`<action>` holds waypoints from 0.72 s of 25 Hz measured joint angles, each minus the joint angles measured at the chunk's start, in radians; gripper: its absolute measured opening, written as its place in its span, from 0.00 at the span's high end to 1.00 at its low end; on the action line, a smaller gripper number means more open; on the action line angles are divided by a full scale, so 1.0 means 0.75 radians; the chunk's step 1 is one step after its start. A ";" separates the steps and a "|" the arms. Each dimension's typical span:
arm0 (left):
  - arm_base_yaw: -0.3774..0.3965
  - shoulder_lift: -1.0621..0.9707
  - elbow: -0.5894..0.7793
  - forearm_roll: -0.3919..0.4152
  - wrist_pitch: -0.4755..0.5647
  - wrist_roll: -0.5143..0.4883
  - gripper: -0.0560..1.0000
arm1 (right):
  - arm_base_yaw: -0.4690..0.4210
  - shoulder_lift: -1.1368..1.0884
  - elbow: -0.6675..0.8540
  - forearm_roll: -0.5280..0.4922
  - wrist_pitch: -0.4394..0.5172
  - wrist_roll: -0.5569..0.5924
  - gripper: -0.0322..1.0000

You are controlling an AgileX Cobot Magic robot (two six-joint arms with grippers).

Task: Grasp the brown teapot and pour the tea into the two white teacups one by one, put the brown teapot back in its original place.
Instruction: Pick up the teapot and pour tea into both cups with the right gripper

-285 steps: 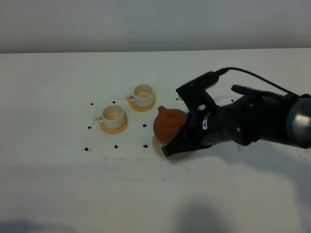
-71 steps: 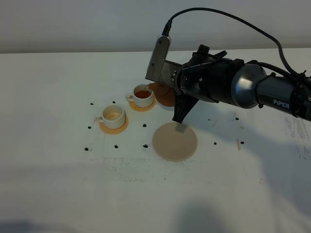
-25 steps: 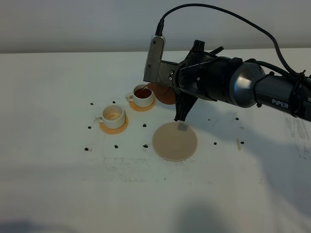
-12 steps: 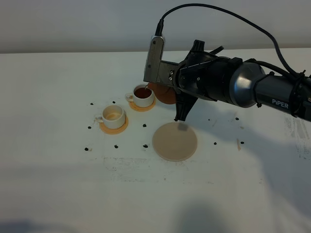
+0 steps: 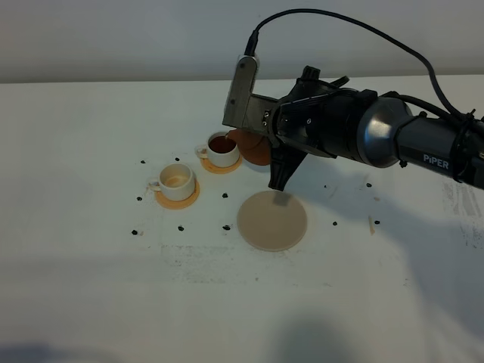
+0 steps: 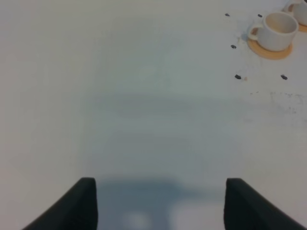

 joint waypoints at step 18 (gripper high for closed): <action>0.000 0.000 0.000 0.000 0.000 0.000 0.44 | -0.011 -0.009 0.000 0.247 -0.014 0.073 0.88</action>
